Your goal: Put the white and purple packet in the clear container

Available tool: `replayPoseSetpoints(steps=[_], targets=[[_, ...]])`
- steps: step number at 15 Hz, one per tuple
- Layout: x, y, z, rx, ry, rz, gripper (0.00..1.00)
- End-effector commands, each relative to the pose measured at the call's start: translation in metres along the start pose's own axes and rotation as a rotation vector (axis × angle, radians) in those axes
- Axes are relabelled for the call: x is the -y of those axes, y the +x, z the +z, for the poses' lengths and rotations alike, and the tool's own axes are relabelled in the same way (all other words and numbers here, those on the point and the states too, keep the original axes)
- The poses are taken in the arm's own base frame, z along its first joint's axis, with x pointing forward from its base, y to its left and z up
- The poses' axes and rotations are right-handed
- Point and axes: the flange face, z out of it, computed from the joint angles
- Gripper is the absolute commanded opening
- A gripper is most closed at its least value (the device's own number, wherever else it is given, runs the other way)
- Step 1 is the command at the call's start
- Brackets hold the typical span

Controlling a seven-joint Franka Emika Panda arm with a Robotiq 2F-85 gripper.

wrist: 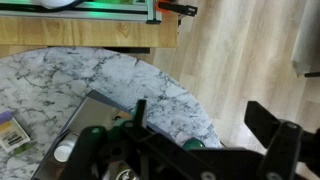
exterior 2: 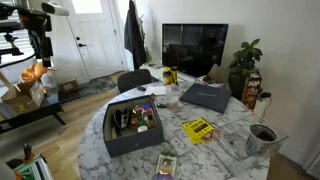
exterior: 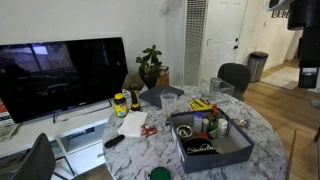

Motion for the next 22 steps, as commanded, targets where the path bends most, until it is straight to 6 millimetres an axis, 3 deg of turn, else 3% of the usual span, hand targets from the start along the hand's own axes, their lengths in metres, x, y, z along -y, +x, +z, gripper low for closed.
replayPoseSetpoints(steps=[1, 3, 7, 9, 12, 15, 16, 17, 19, 21, 22], targets=[[0.0, 0.0, 0.0, 0.001, 0.0, 0.0, 1.0], [-0.001, 0.009, -0.002, -0.029, 0.004, 0.09, 1.0], [-0.032, 0.068, -0.015, -0.176, 0.041, 0.29, 1.0], [-0.058, 0.102, -0.013, -0.241, 0.046, 0.39, 1.0], [-0.113, 0.147, -0.007, -0.299, -0.016, 0.537, 1.0], [-0.174, 0.169, 0.009, -0.279, -0.081, 0.696, 1.0], [-0.162, 0.165, 0.002, -0.193, 0.053, 0.601, 1.0], [-0.166, 0.162, 0.007, -0.262, -0.029, 0.63, 1.0], [-0.172, 0.169, 0.007, -0.22, 0.025, 0.621, 1.0], [-0.166, 0.17, 0.003, -0.218, 0.039, 0.612, 1.0], [-0.174, 0.182, 0.009, -0.245, 0.076, 0.711, 1.0]])
